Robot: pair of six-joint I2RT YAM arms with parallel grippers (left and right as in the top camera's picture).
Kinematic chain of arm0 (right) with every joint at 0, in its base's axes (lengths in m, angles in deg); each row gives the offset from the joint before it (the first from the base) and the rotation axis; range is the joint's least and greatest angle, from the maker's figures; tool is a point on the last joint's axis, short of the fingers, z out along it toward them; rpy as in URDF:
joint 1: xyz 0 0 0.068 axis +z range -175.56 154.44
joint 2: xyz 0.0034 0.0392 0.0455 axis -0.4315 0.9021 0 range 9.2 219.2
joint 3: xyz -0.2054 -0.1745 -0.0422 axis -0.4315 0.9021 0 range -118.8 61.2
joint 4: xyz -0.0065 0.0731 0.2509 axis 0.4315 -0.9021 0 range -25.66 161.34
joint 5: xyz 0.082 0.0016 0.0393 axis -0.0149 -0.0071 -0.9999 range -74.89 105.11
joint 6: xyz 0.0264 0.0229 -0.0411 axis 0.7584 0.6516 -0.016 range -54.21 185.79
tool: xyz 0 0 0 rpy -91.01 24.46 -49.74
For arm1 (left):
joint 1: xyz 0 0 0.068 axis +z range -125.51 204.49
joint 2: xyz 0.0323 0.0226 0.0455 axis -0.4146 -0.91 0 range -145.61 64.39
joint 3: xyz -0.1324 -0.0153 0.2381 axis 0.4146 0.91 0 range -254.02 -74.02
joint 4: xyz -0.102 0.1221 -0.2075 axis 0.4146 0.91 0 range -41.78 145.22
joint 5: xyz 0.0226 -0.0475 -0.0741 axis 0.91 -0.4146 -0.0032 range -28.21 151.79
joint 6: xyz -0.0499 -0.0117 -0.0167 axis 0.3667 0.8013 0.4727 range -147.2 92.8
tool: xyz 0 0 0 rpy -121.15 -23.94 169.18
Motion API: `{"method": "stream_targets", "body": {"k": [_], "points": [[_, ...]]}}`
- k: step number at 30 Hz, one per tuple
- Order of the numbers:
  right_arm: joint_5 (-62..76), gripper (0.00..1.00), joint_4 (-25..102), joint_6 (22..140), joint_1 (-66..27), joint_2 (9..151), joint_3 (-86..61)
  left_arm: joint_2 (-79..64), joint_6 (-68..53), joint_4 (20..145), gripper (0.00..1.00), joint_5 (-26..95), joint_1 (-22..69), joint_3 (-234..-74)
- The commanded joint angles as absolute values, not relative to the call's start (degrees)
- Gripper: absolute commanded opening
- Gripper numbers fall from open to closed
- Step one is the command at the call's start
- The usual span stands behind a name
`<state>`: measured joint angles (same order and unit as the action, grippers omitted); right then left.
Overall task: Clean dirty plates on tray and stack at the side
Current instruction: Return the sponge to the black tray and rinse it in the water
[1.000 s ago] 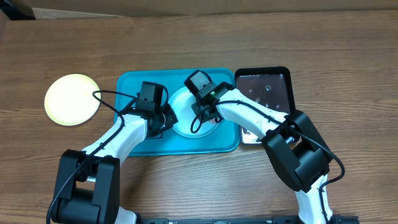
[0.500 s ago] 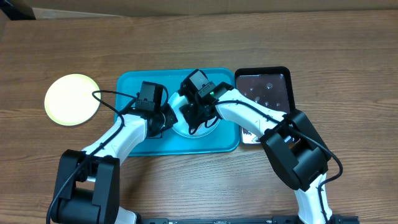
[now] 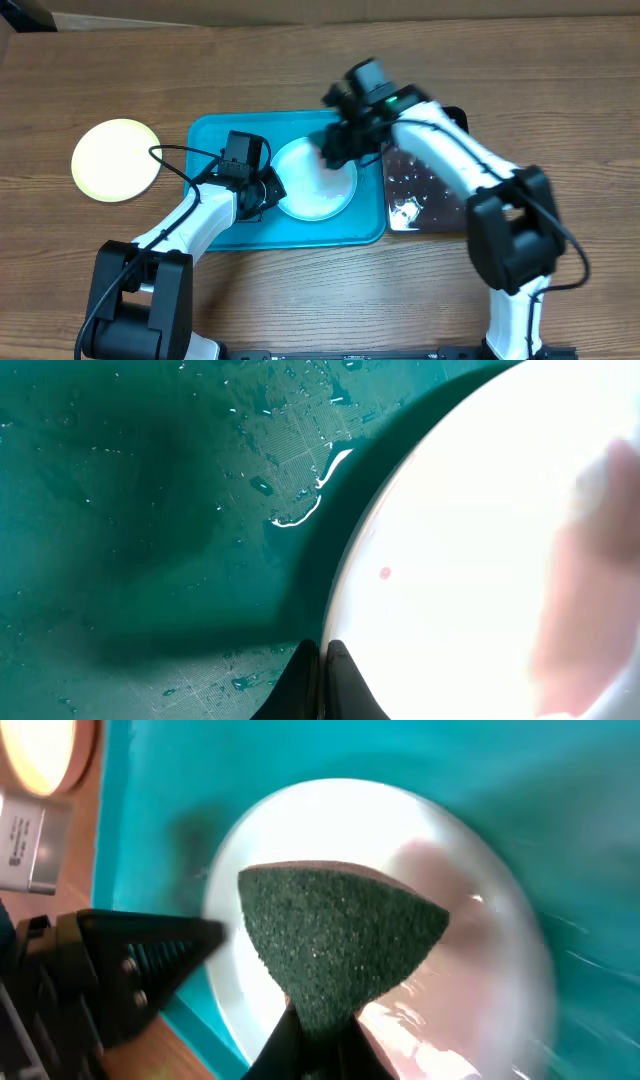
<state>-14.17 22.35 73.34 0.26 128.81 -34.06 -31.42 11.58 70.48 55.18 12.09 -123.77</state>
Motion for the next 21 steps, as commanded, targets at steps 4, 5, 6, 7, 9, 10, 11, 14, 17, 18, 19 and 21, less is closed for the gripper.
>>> {"method": "stream_targets", "body": {"k": [4, 5, 6, 7, 9, 10, 11, 14, 17, 18, 19, 21], "points": [[-7.7, 0.04, 12.6, 73.0, -8.9, 124.8, -35.6, -31.9, 10.5, 70.4, 0.04, 55.0, 11.7, -124.2], [-5.0, 0.04, 10.3, 73.0, -10.4, 124.8, -35.5, -31.9, 10.5, 70.4, 0.04, 55.0, 11.7, -124.2], [-2.6, 0.04, 8.7, 73.0, -11.4, 124.8, -35.5, -31.9, 10.5, 70.4, 0.04, 55.0, 11.7, -124.2], [1.2, 0.04, 6.5, 73.0, -12.8, 124.8, -35.5, -31.9, 10.5, 70.4, 0.04, 54.9, 11.7, -124.2], [6.3, 0.04, 4.0, 73.0, -14.2, 124.8, -35.4, -31.9, 10.5, 70.4, 0.04, 55.0, 11.7, -124.2], [8.2, 0.04, 3.4, 73.0, -14.7, 124.8, -35.0, -31.9, 10.5, 70.3, 0.04, 55.0, 11.7, -124.2], [9.9, 0.04, 3.1, 73.0, -15.1, 124.8, -34.4, -31.9, 10.5, 70.2, 0.04, 54.9, 11.7, -124.2], [10.6, 0.04, 4.6, 73.1, -15.5, 124.8, -32.0, -31.9, 10.5, 70.2, 0.04, 54.9, 11.7, -124.2], [11.0, 0.05, 7.2, 73.1, -15.1, 124.8, -29.1, -31.9, 10.5, 70.2, 0.04, 54.9, 11.7, -124.2], [11.7, 0.09, 8.0, 73.1, -15.1, 124.8, -28.2, -31.9, 10.5, 70.3, 0.05, 54.9, 11.7, -124.2], [12.5, 0.21, 8.5, 73.1, -15.1, 124.8, -27.5, -31.9, 10.5, 70.3, 0.06, 54.9, 11.7, -124.2], [13.6, 0.6, 10.0, 73.1, -15.1, 124.8, -26.1, -31.9, 10.5, 70.4, 0.14, 55.0, 11.7, -124.2]]}}
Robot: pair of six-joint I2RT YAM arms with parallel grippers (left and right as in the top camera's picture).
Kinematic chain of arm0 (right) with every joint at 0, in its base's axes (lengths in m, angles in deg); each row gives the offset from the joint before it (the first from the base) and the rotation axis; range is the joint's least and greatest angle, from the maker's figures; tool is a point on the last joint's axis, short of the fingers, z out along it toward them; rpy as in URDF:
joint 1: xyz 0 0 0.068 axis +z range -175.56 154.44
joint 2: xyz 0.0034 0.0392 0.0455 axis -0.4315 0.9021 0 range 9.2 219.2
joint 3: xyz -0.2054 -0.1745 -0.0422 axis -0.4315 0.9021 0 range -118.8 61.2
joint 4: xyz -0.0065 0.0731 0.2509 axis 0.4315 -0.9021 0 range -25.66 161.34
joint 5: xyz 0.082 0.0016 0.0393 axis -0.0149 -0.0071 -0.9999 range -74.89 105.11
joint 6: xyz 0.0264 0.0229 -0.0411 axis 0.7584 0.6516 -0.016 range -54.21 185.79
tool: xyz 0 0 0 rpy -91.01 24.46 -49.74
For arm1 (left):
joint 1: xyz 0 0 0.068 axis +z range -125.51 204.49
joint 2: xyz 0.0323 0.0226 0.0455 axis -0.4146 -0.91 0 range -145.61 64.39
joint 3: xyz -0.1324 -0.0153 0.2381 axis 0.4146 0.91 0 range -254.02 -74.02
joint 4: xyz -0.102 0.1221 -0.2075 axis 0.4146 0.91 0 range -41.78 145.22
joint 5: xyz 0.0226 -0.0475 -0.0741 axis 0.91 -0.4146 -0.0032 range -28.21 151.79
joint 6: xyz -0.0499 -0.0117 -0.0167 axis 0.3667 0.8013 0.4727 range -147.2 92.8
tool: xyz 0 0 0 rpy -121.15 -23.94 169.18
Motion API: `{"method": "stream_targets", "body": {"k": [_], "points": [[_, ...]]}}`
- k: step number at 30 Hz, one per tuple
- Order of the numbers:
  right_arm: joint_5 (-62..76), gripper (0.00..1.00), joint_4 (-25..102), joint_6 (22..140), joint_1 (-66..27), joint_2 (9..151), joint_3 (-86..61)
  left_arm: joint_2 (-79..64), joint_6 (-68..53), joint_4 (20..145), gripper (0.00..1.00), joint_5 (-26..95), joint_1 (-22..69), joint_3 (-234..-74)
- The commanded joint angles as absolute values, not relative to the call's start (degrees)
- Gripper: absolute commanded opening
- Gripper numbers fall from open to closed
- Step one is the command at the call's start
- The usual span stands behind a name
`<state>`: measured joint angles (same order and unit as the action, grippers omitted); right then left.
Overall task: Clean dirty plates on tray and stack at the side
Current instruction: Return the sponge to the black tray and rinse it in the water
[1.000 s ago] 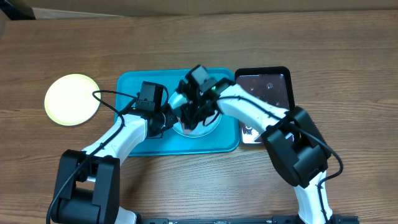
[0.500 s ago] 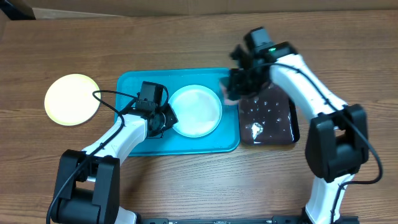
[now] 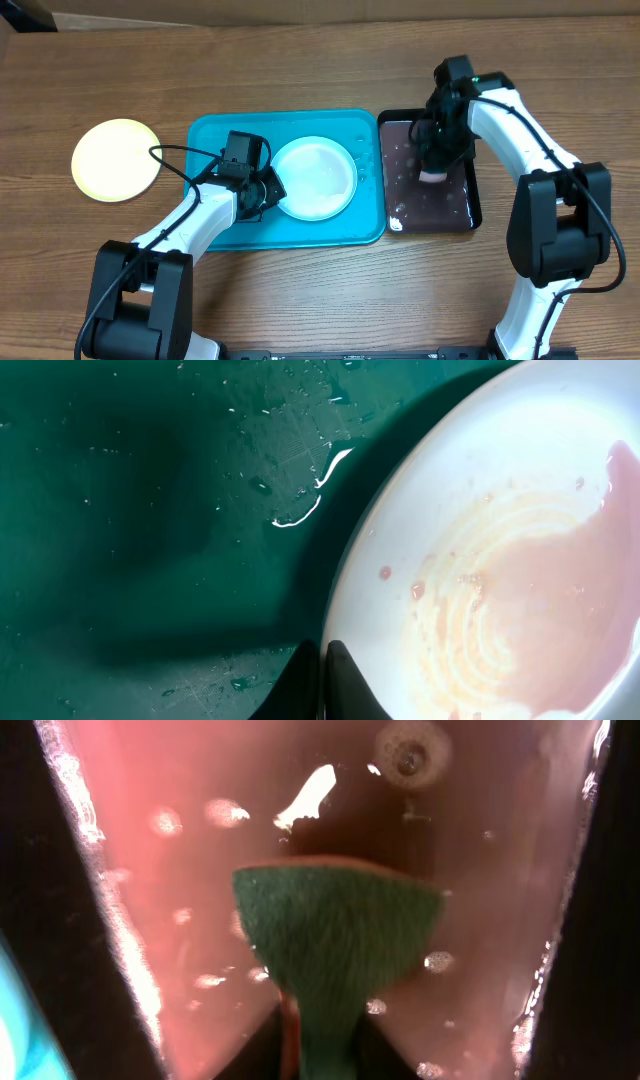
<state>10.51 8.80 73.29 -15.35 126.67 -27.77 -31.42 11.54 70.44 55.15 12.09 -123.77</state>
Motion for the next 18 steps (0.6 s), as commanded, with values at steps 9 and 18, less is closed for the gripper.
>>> {"method": "stream_targets", "body": {"k": [9, 18], "points": [[13.5, 0.84, 11.1, 73.1, -15.4, 124.8, -25.4, -31.9, 10.5, 70.3, 0.33, 55.0, 11.7, -124.2], [12.2, 0.74, 19.4, 73.3, -14.7, 124.9, -16.3, -31.9, 10.5, 70.2, 0.33, 54.9, 11.7, -124.2]]}}
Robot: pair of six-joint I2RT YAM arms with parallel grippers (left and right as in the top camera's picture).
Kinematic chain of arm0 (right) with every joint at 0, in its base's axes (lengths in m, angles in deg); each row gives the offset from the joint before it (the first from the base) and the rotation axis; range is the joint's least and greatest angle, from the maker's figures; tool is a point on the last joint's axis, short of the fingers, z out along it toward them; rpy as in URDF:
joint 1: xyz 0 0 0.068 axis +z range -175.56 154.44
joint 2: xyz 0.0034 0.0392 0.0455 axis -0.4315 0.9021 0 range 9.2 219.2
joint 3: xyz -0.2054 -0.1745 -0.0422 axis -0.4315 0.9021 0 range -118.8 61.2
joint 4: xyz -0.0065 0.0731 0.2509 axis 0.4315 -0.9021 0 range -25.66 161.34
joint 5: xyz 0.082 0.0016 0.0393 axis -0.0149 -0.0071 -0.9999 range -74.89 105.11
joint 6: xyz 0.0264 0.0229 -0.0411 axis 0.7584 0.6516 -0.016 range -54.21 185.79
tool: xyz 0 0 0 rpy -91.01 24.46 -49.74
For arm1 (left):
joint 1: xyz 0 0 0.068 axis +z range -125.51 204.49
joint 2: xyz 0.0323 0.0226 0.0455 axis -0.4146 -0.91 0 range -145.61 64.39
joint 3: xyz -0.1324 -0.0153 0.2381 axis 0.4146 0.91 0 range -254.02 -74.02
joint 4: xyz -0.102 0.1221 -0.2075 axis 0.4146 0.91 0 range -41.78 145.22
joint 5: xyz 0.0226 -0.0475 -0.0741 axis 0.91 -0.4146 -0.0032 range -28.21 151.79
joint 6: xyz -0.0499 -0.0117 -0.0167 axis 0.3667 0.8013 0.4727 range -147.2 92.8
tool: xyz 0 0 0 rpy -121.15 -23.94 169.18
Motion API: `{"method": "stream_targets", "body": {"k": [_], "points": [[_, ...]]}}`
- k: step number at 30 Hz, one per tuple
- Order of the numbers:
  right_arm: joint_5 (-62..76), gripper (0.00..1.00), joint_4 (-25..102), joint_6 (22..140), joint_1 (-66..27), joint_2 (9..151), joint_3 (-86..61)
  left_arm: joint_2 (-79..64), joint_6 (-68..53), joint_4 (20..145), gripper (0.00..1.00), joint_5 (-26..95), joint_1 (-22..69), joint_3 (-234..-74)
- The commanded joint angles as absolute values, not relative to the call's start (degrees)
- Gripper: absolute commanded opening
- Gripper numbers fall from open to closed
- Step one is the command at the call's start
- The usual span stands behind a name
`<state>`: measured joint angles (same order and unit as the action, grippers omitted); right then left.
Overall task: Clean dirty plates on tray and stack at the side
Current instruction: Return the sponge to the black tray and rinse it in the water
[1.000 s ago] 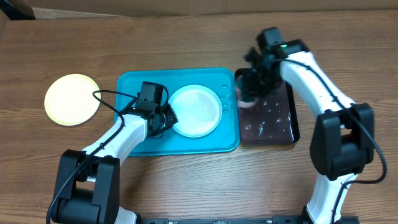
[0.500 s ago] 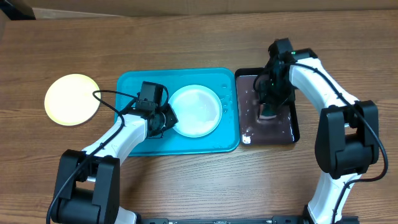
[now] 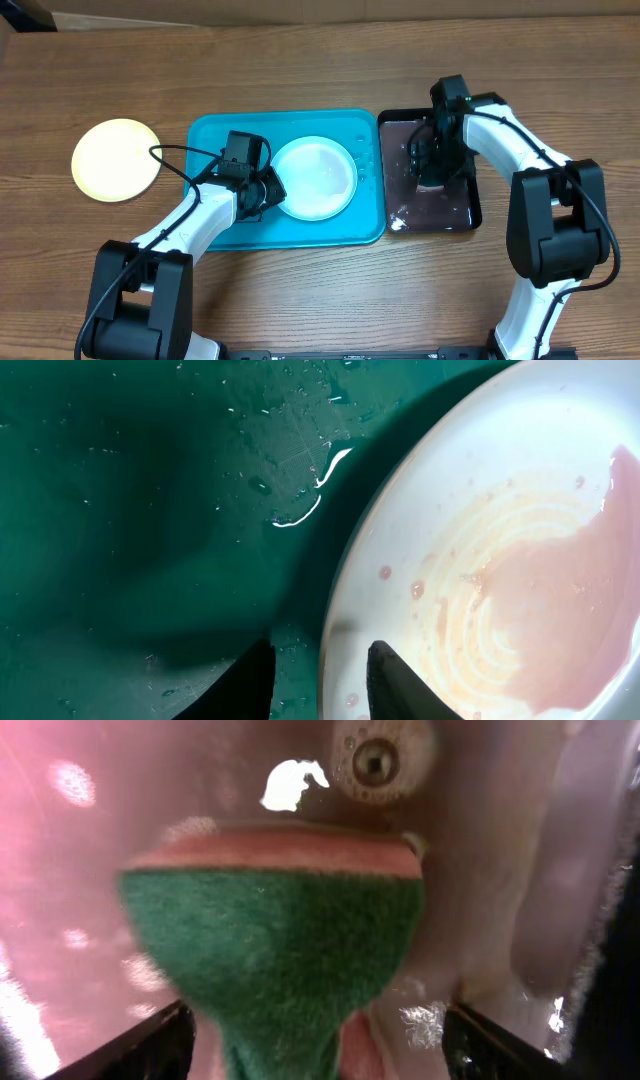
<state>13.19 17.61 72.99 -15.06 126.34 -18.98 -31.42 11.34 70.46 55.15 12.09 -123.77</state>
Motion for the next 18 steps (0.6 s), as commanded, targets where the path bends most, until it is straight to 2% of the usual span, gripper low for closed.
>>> {"method": "stream_targets", "body": {"k": [1, 2, 3, 4, 5, 6, 7, 8, 9, 12, 13, 14, 15, 16, 17, 18], "points": [[11.8, 0.49, 20.5, 73.3, -14.7, 124.9, -15.6, -31.9, 10.5, 70.2, 0.33, 54.9, 11.7, -124.2], [11.6, 0.14, 21.3, 73.3, -14.7, 124.9, -15.0, -31.9, 10.5, 70.3, 0.33, 54.9, 11.7, -124.2], [11.5, 0.04, 21.8, 73.3, -14.7, 124.9, -14.8, -31.9, 10.5, 70.3, 0.33, 54.9, 11.7, -124.2], [11.4, 0.04, 21.9, 73.3, -14.7, 124.9, -14.8, -31.9, 10.5, 70.3, 0.32, 54.9, 11.7, -124.2], [11.1, 0.13, 22.0, 73.3, -14.7, 124.9, -14.8, -31.9, 10.5, 70.3, 0.33, 54.9, 11.7, -124.2], [10.7, 0.45, 21.8, 73.3, -14.7, 124.9, -14.8, -31.9, 10.5, 70.3, 0.33, 54.9, 11.7, -124.2], [10.4, 0.71, 21.6, 73.3, -14.7, 124.9, -14.8, -31.9, 10.5, 70.3, 0.33, 54.9, 11.7, -124.2], [9.9, 0.79, 21.1, 73.3, -14.7, 124.9, -14.8, -31.9, 10.5, 70.3, 0.33, 54.9, 11.7, -124.2], [9.8, 0.83, 20.5, 73.3, -14.7, 124.9, -14.8, -31.9, 10.5, 70.3, 0.33, 54.9, 11.7, -124.2], [9.8, 0.8, 19.0, 73.3, -14.6, 124.9, -14.8, -31.9, 10.5, 70.3, 0.33, 54.9, 11.7, -124.2], [9.8, 0.58, 18.7, 73.3, -14.6, 124.9, -14.8, -31.9, 10.5, 70.3, 0.33, 54.9, 11.7, -124.2], [9.9, 0.23, 18.3, 73.3, -14.6, 124.9, -14.8, -31.9, 10.5, 70.3, 0.33, 54.9, 11.7, -124.2], [9.8, 0.05, 18.1, 73.3, -14.6, 124.9, -14.8, -31.9, 10.5, 70.3, 0.33, 54.9, 11.7, -124.2], [9.9, 0.04, 17.9, 73.3, -14.6, 124.9, -14.8, -31.9, 10.5, 70.3, 0.33, 54.9, 11.7, -124.2], [9.9, 0.08, 17.7, 73.3, -14.6, 124.9, -14.8, -31.9, 10.5, 70.3, 0.33, 54.9, 11.7, -124.2], [9.9, 0.35, 17.6, 73.3, -14.6, 124.9, -14.8, -31.9, 10.5, 70.3, 0.33, 54.9, 11.7, -124.2]]}}
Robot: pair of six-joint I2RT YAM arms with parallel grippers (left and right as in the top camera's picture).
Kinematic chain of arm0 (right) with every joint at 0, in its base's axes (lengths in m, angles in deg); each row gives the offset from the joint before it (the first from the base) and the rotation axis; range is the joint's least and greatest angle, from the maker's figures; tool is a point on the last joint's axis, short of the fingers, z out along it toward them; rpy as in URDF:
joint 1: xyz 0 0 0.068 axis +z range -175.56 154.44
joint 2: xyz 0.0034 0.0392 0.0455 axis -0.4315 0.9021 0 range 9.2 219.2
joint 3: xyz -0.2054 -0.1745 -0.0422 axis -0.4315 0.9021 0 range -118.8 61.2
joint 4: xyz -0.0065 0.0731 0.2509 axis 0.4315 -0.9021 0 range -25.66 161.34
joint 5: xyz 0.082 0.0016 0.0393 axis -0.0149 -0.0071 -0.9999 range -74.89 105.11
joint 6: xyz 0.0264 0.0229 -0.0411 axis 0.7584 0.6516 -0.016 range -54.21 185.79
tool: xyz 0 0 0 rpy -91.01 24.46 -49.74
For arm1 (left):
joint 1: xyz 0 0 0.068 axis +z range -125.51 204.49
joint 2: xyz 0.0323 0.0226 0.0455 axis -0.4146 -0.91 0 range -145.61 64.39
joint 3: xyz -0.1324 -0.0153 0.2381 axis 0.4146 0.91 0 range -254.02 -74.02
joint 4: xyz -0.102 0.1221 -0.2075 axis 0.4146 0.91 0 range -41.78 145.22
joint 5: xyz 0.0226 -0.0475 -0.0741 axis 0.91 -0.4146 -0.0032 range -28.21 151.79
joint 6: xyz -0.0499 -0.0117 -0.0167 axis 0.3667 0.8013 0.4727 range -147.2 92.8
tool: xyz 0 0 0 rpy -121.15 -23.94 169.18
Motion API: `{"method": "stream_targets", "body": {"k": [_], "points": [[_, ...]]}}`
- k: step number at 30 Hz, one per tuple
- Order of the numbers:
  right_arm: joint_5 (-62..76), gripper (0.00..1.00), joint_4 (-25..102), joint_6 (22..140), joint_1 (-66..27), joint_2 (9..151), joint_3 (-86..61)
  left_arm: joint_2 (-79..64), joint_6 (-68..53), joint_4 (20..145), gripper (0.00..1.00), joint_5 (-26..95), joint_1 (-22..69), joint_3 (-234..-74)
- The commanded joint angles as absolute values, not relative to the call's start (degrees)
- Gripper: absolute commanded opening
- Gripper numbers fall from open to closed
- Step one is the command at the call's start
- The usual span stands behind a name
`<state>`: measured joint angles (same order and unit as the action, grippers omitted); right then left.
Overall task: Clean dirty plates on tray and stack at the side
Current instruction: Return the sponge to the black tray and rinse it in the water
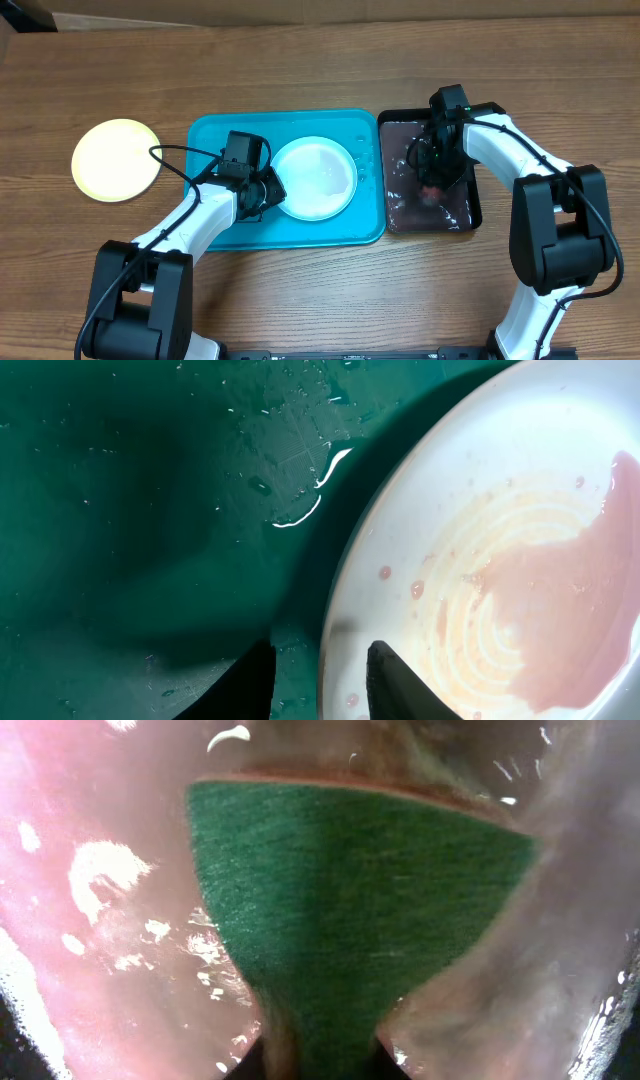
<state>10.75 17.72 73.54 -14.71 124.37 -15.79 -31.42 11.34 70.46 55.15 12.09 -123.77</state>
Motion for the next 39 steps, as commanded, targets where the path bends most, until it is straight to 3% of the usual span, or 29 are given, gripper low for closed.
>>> {"method": "stream_targets", "body": {"k": [1, 3, 4, 5, 6, 8, 9, 11, 12, 14, 15, 17, 18, 19, 21, 22, 24, 25, 26, 27, 28, 29, 31, 32, 33, 34, 35, 37, 39], "points": [[9.9, 0.51, 17.6, 73.3, -14.6, 124.9, -14.8, -31.9, 10.5, 70.3, 0.33, 54.9, 11.7, -124.2], [9.9, 0.66, 17.6, 73.3, -14.7, 124.9, -14.8, -31.9, 10.5, 70.3, 0.33, 54.9, 11.7, -124.2], [9.9, 0.62, 17.5, 73.3, -14.6, 124.9, -14.8, -31.9, 10.5, 70.3, 0.33, 54.9, 11.7, -124.2], [9.9, 0.14, 17.5, 73.2, -14.6, 124.9, -14.8, -31.9, 10.5, 70.3, 0.33, 54.9, 11.7, -124.2], [9.9, 0.04, 17.5, 73.3, -14.6, 124.9, -14.8, -31.9, 10.5, 70.3, 0.33, 54.9, 11.7, -124.2], [9.9, 0.04, 17.5, 73.2, -14.6, 124.9, -14.8, -31.9, 10.5, 70.3, 0.33, 54.9, 11.7, -124.2], [9.9, 0.08, 18.0, 73.2, -14.7, 124.9, -14.8, -31.9, 10.5, 70.3, 0.33, 54.9, 11.7, -124.2], [9.9, 0.61, 19.1, 73.3, -14.7, 124.9, -14.8, -31.9, 10.5, 70.3, 0.33, 54.9, 11.7, -124.2], [10.0, 0.7, 20.3, 73.3, -14.7, 124.9, -14.8, -31.9, 10.5, 70.3, 0.33, 54.9, 11.7, -124.2], [10.6, 0.71, 22.0, 73.3, -14.7, 124.9, -14.8, -31.9, 10.5, 70.3, 0.33, 54.9, 11.7, -124.2], [10.6, 0.66, 22.7, 73.3, -14.7, 124.9, -14.8, -31.9, 10.5, 70.3, 0.33, 54.9, 11.7, -124.2], [10.6, 0.16, 23.6, 73.3, -14.7, 124.9, -14.8, -31.9, 10.5, 70.4, 0.33, 54.9, 11.7, -124.2], [10.5, 0.11, 23.7, 73.3, -14.7, 124.9, -14.8, -31.9, 10.5, 70.4, 0.33, 54.9, 11.7, -124.2], [10.5, 0.14, 23.7, 73.3, -14.7, 124.9, -14.8, -31.9, 10.5, 70.3, 0.33, 54.9, 11.7, -124.2], [10.6, 0.56, 24.0, 73.3, -14.7, 124.9, -14.8, -31.9, 10.5, 70.4, 0.33, 54.9, 11.7, -124.2], [10.6, 0.58, 24.4, 73.3, -14.7, 124.9, -14.8, -31.9, 10.5, 70.3, 0.33, 54.9, 11.7, -124.2], [10.6, 0.48, 25.1, 73.3, -14.7, 124.9, -14.8, -31.9, 10.5, 70.3, 0.33, 54.9, 11.7, -124.2], [10.6, 0.49, 25.7, 73.3, -14.7, 124.9, -14.8, -31.9, 10.5, 70.3, 0.33, 54.9, 11.7, -124.2], [10.6, 0.62, 26.2, 73.3, -14.7, 124.9, -14.8, -31.9, 10.5, 70.3, 0.33, 54.9, 11.7, -124.2], [10.5, 0.85, 27.1, 73.3, -14.7, 124.9, -14.8, -31.9, 10.5, 70.3, 0.33, 54.9, 11.7, -124.2], [10.5, 0.99, 27.9, 73.3, -14.7, 124.9, -14.8, -31.9, 10.5, 70.3, 0.33, 54.9, 11.7, -124.2], [10.5, 1.0, 28.5, 73.3, -14.7, 124.9, -14.8, -31.9, 10.5, 70.3, 0.33, 54.9, 11.7, -124.2], [10.5, 0.95, 29.6, 73.3, -14.7, 124.9, -14.8, -31.9, 10.5, 70.3, 0.34, 54.9, 11.7, -124.2], [10.5, 0.64, 30.0, 73.3, -14.7, 124.9, -14.8, -31.9, 10.5, 70.3, 0.34, 54.9, 11.7, -124.2], [10.5, 0.18, 30.3, 73.3, -14.7, 124.9, -14.8, -31.9, 10.5, 70.3, 0.34, 54.9, 11.7, -124.2], [10.5, 0.09, 30.5, 73.3, -14.7, 124.9, -14.8, -31.9, 10.5, 70.3, 0.35, 54.9, 11.7, -124.2], [10.5, 0.09, 30.8, 73.3, -14.7, 124.9, -14.8, -31.9, 10.5, 70.3, 0.35, 54.9, 11.7, -124.2], [9.8, 0.33, 31.2, 73.3, -14.7, 124.9, -15.5, -31.9, 10.5, 70.3, 0.37, 54.9, 11.7, -124.2], [9.0, 0.45, 30.1, 73.2, -14.7, 124.8, -17.4, -31.9, 10.5, 70.2, 0.38, 54.9, 11.7, -124.2]]}}
